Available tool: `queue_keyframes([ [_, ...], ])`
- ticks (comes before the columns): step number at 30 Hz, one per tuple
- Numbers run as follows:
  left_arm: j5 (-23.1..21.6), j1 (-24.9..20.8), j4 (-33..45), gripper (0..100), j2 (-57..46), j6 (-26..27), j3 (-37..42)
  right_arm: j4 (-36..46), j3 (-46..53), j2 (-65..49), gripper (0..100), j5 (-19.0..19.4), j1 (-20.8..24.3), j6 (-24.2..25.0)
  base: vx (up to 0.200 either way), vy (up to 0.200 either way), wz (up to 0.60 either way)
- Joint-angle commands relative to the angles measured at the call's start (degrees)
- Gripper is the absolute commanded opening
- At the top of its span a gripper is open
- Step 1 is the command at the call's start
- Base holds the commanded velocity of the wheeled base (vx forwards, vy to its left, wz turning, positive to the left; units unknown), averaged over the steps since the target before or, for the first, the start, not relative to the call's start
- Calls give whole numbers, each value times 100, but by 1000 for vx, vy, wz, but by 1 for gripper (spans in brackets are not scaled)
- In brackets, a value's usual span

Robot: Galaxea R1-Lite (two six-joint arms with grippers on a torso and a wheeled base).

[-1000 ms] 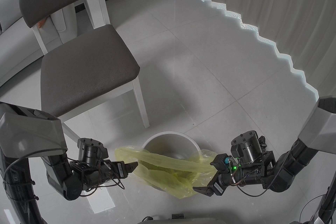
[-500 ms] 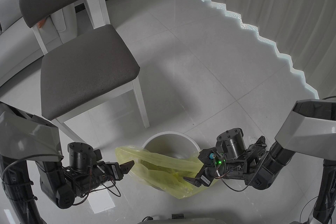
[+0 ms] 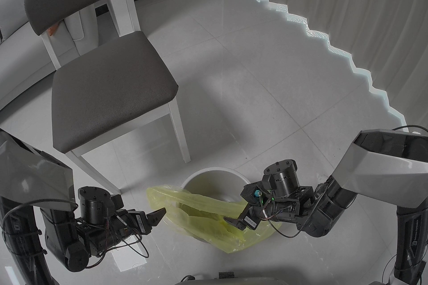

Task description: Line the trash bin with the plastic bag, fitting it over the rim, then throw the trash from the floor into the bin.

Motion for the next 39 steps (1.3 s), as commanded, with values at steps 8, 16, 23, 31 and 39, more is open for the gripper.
queue_keyframes([
  [8,2,53,-28,100,10,-17,12,4,-392,417,0,4,-49,-139,0,0,0],
  [16,2,159,-28,100,1,-17,21,13,-568,293,0,4,-234,-139,0,0,0],
  [23,-7,194,-63,100,-8,-17,21,417,-841,-102,0,-5,-418,-139,0,0,0],
  [31,2,211,-564,100,89,-8,285,971,-1614,-164,0,-32,-629,-148,0,0,0],
  [39,-33,326,-564,100,89,-8,372,1085,-2062,223,0,-32,-708,-148,0,0,0],
])
